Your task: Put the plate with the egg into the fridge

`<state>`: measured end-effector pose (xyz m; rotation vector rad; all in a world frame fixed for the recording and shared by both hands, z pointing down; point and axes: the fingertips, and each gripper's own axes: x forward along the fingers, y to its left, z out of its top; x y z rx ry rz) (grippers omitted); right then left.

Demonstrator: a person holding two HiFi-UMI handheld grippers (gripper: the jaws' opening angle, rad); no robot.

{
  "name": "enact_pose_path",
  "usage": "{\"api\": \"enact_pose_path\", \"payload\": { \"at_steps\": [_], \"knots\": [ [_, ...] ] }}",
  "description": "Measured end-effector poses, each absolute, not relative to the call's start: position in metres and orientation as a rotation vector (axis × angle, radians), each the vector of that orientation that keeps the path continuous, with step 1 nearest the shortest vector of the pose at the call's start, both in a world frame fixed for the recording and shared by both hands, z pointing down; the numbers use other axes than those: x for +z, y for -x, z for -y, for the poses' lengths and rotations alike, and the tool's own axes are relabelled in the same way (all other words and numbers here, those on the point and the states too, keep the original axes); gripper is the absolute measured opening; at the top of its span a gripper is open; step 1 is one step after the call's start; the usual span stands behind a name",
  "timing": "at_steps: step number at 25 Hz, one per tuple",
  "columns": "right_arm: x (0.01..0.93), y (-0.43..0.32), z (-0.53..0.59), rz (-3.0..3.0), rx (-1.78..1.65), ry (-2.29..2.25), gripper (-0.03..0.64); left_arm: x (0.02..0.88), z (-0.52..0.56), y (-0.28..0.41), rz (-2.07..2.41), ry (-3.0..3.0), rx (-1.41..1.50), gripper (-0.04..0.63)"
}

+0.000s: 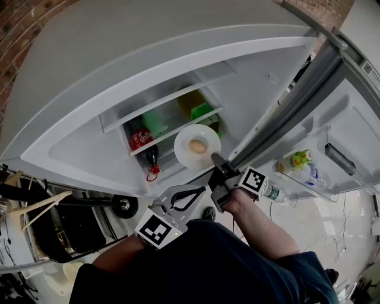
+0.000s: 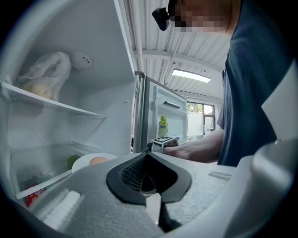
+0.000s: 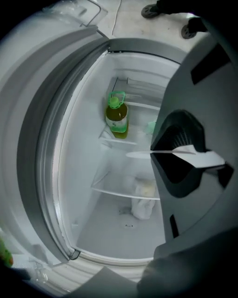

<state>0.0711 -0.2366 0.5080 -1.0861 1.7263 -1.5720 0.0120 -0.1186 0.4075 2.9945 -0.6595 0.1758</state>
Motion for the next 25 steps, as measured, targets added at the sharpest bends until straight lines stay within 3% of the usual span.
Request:
{"api": "enact_pose_path", "payload": {
  "at_steps": [25],
  "knots": [
    [0.517,-0.056,0.325,-1.624,-1.605,1.083,0.021,0.416,0.138,-0.004,0.756,-2.982,0.282,0.005]
  ]
}}
